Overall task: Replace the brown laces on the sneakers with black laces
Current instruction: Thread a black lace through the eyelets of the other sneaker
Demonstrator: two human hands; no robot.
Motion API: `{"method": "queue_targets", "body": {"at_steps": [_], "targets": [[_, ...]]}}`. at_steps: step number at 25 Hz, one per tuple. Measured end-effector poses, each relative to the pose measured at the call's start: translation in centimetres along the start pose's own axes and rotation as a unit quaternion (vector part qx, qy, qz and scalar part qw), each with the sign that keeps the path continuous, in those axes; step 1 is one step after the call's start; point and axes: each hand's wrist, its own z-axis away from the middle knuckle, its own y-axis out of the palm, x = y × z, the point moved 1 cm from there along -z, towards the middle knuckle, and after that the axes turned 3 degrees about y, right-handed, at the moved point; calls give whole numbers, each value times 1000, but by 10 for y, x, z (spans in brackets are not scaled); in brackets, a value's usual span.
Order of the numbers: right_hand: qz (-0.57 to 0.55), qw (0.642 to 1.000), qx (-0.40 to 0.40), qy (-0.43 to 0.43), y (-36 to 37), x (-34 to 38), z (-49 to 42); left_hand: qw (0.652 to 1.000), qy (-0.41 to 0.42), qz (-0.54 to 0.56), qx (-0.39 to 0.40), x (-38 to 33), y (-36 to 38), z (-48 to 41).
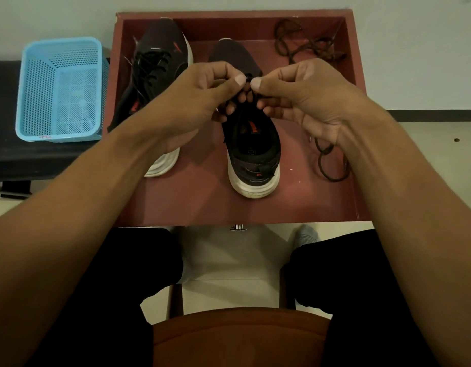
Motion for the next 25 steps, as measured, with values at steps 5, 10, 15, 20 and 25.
{"method": "queue_targets", "body": {"at_steps": [5,10,15,20,25], "targets": [[-9,1000,7,-4,-1,1,2,1000,9,25,2,4,-3,0],[-12,1000,-10,0,3,1,-1,999,6,37,-25,5,-5,0],[-17,999,-38,-6,8,0,-2,997,2,62,-39,7,-6,-1],[-16,998,-64,-12,10,0,-1,997,4,64,-35,8,-7,-1],[-11,996,-83,-8,10,-2,-2,999,0,32,-20,4,-11,-2]]}}
